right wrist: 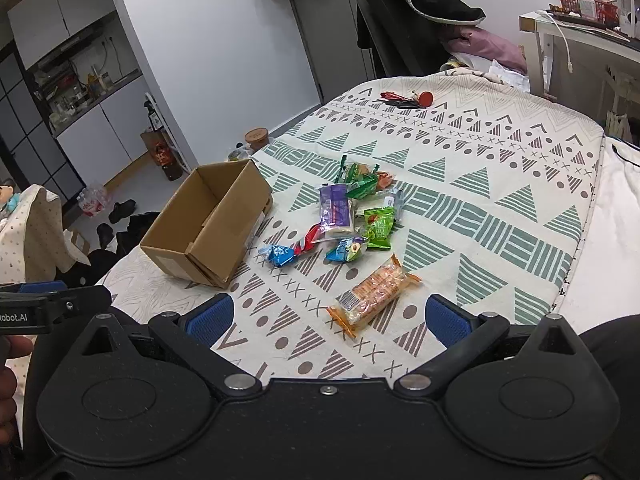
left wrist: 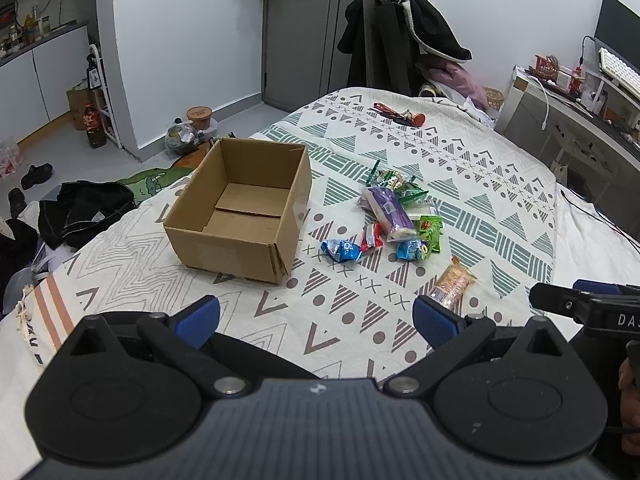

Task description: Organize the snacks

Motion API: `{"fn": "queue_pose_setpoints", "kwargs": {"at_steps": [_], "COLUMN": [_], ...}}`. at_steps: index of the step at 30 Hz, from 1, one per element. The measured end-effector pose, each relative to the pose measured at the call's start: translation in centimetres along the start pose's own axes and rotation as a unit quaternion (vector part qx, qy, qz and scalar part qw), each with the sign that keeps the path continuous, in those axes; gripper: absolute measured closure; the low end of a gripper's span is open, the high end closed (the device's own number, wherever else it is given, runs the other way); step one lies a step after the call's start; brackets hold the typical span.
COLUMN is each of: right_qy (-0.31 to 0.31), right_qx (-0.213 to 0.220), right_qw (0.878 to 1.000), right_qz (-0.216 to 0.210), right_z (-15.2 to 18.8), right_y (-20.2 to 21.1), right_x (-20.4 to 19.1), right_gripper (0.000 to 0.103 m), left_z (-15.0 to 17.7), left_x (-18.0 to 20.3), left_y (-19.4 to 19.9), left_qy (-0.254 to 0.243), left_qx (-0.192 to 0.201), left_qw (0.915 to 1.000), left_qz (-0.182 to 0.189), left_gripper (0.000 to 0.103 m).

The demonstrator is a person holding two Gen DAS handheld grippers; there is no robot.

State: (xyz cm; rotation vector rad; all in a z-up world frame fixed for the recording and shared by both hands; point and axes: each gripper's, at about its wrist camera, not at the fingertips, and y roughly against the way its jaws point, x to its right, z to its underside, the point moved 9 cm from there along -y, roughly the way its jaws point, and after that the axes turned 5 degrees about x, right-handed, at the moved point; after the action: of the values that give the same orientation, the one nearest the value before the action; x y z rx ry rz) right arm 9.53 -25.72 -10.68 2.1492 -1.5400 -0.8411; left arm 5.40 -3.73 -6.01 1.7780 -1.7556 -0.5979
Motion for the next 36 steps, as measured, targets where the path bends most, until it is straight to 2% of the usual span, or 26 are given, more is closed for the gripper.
{"fn": "queue_pose_setpoints", "kwargs": {"at_steps": [36], "right_qy": [-0.027], "right_qx": [0.011], "right_qw": [1.0], "right_qz": [0.003], "right_z": [-0.2], "right_y": [-0.3], "right_x": [0.8], "right_gripper": [0.0], "left_z": [-0.8], "left_x": [1.3], "left_y": [-1.4], "left_qy": [-0.01], "left_qx": [0.018], "left_qw": [0.9993], "left_qz": [0.03], "left_gripper": [0.001]}}
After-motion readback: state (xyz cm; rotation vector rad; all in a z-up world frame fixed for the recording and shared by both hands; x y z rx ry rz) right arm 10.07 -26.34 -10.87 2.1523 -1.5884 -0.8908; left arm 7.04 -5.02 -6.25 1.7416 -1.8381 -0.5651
